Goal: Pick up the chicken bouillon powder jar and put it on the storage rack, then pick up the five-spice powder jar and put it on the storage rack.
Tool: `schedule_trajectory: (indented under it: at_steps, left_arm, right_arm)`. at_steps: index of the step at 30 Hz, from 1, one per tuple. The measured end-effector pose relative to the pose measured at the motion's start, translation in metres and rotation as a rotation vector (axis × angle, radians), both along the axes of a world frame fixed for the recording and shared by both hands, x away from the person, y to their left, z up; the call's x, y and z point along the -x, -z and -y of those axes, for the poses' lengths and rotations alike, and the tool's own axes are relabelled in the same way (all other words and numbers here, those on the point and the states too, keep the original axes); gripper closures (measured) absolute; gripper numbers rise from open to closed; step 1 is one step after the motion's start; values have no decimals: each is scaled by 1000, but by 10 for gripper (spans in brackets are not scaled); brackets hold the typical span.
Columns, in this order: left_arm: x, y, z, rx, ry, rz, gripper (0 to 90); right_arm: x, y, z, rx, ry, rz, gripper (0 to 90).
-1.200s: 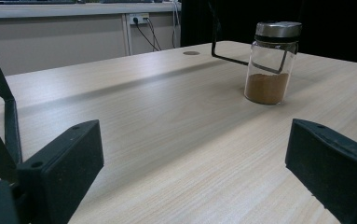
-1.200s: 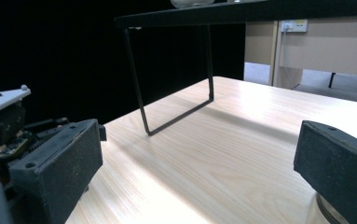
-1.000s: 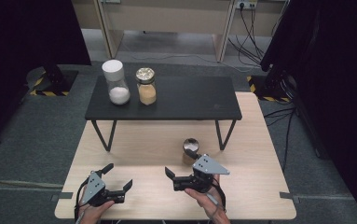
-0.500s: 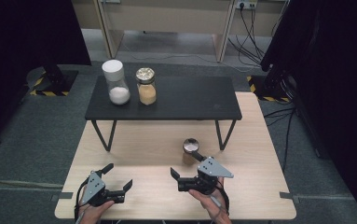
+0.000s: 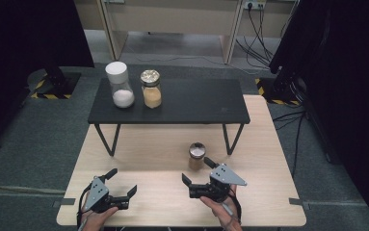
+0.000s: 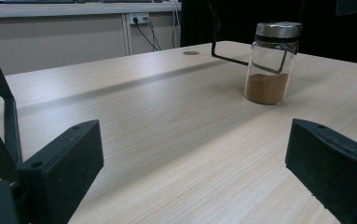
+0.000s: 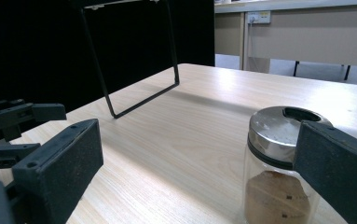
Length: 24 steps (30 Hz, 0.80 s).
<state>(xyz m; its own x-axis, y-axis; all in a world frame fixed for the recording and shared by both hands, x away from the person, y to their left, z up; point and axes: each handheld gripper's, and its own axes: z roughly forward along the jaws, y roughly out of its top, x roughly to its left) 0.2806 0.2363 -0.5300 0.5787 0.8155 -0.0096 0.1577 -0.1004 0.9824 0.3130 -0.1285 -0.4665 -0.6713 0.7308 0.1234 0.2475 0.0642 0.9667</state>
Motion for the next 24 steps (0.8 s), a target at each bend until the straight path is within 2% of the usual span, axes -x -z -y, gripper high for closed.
schedule_trajectory:
  at_steps: [16,24]
  left_arm:
    - [0,0,0,-1,0,0,37]
    - [0,0,0,0,0,3,37]
  right_arm:
    - [-1,8,8,8,34,-13,17]
    - [-7,14,13,14,64,-22,17]
